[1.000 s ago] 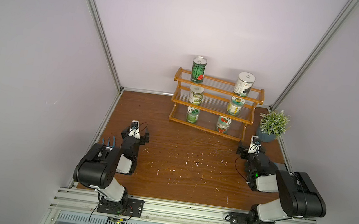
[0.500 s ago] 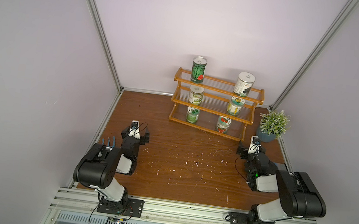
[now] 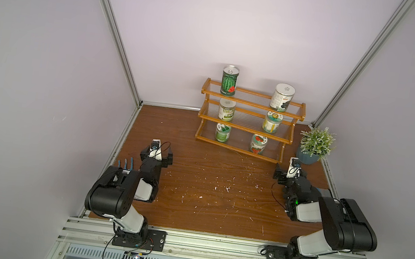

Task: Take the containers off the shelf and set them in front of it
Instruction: 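Pick up a container from the shelf.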

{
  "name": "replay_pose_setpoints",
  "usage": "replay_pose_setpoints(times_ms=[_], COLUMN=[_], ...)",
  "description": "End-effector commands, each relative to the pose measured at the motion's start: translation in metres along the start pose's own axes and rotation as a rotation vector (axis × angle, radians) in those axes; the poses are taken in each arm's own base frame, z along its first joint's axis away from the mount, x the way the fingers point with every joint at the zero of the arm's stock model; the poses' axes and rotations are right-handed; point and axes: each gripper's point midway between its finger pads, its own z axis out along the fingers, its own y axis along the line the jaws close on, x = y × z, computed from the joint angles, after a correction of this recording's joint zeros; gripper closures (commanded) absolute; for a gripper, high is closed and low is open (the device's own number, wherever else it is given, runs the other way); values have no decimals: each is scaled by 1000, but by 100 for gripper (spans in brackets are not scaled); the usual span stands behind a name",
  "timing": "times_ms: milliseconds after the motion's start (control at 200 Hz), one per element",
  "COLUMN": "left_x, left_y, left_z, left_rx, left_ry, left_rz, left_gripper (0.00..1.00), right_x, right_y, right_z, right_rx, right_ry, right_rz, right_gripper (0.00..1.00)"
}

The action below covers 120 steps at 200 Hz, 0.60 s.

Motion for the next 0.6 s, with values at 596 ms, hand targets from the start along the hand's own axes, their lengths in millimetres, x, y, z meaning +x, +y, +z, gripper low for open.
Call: replay_pose_setpoints(times_ms=[596], left_x=[-33], left_y=[-28], left_z=[10], left_rx=[75], left_ry=[64], left_rz=[80], left_gripper=[1], right_x=[-80], right_y=[33], right_z=[3], right_rx=[-98], right_ry=[14], right_rz=[29], right_gripper=[1])
